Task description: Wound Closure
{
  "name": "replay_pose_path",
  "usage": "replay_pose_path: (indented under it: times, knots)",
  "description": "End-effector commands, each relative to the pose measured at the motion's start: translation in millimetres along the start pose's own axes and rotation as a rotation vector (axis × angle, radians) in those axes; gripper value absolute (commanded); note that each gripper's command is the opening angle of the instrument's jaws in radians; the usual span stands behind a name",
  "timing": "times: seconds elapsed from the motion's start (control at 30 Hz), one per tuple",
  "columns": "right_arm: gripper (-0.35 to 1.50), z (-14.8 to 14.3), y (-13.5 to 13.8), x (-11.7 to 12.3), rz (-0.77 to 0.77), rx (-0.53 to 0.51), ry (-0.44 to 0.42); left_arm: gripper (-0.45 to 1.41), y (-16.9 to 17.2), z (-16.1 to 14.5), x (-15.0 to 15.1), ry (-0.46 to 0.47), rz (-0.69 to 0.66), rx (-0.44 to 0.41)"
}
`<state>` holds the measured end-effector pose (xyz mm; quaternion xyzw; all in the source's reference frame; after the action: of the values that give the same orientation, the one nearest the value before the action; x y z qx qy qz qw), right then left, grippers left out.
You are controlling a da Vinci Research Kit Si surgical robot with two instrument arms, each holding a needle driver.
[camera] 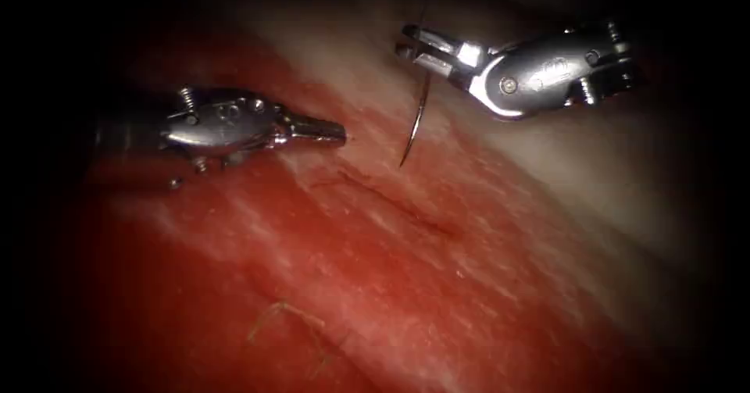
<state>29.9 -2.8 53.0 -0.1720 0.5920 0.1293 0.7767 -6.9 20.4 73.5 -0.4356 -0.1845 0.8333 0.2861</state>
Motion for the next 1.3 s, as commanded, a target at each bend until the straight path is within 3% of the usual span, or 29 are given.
replay_pose_path:
  times: [0.03,0.2,0.3,0.43,0.47,0.8,1.3]
  knots:
    - [-0.35,0.6,-0.9,-0.2,-0.006,0.002,0.009,0.09,0.1,1.0,-0.3,-0.02,0.007,0.009]
    - [-0.35,0.5,-1.0,-0.1,-0.03,0.013,0.023,0.0,1.2,2.1,-1.2,-0.111,0.021,0.03]
    - [-0.35,0.5,-1.1,0.0,-0.036,0.018,0.031,-0.15,1.9,2.7,-1.9,-0.179,0.032,0.031]
    - [-0.35,0.4,-1.3,0.2,-0.042,0.023,0.038,-0.23,1.9,2.6,-1.9,-0.182,0.032,0.03]
    - [-0.35,0.4,-1.4,0.3,-0.054,0.023,0.039,-0.33,2.0,2.5,-1.9,-0.183,0.032,0.033]
    - [-0.35,1.1,-2.1,-0.1,-0.073,0.028,0.047,-0.2,2.3,2.9,-1.7,-0.179,0.028,0.014]
    - [-0.35,2.0,-2.9,-1.4,-0.103,0.038,0.05,-0.15,2.9,5.3,-4.6,-0.246,0.03,-0.036]
